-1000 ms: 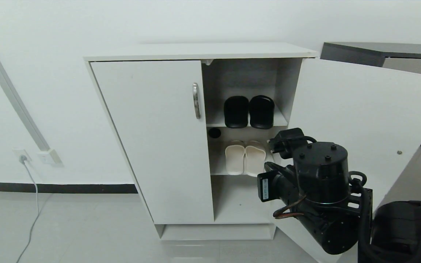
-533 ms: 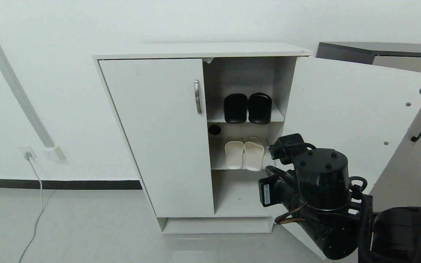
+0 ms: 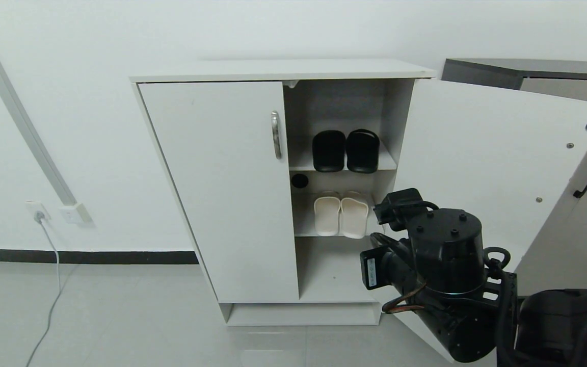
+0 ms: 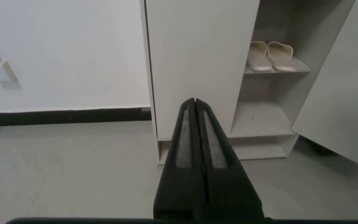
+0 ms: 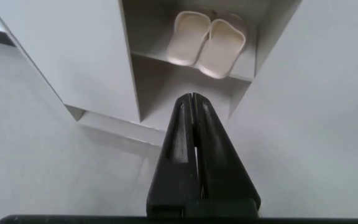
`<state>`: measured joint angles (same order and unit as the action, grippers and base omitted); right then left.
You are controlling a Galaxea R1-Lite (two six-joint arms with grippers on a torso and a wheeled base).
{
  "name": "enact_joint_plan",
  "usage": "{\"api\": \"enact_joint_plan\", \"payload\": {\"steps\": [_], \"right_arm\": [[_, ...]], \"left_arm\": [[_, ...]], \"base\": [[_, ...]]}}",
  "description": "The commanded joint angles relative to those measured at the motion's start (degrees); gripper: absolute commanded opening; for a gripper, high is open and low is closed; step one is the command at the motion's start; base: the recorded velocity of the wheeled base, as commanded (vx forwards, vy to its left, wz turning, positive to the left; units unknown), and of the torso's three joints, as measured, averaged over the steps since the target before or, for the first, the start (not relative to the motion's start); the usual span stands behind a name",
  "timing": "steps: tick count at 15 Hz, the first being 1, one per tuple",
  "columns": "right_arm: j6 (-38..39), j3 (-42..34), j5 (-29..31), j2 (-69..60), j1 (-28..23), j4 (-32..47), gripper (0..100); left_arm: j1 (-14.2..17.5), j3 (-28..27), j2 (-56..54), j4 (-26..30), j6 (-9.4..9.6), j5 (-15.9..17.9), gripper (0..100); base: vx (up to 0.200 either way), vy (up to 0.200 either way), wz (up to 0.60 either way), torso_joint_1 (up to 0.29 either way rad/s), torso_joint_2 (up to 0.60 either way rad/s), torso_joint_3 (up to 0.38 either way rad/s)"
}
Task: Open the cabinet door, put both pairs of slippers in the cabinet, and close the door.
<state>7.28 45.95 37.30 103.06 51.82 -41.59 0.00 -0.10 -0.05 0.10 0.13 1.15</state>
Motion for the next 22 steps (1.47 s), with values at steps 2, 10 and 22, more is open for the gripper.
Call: {"api": "enact_joint_plan", "payload": {"steps": [2, 10, 22], "right_arm": [[-0.1, 0.0, 0.1, 0.1, -0.1, 0.0, 0], [-0.8, -0.3, 0.1, 0.4, -0.1, 0.0, 0], [-0.9, -0.5, 0.1, 0.5, -0.1, 0.0, 0]], "left_arm": [[0.0, 0.0, 0.0, 0.0, 0.04, 0.0, 0], [0.0, 0.0, 0.0, 0.0, 0.04, 0.0, 0], [0.0, 0.0, 0.0, 0.0, 0.04, 0.0, 0]], "base": [[0.0, 0.0, 0.0, 0.0, 0.0, 0.0], [0.0, 0.0, 0.0, 0.018, -0.26, -0.245], [0.0, 0.0, 0.0, 0.138, -0.47, -0.339]]}}
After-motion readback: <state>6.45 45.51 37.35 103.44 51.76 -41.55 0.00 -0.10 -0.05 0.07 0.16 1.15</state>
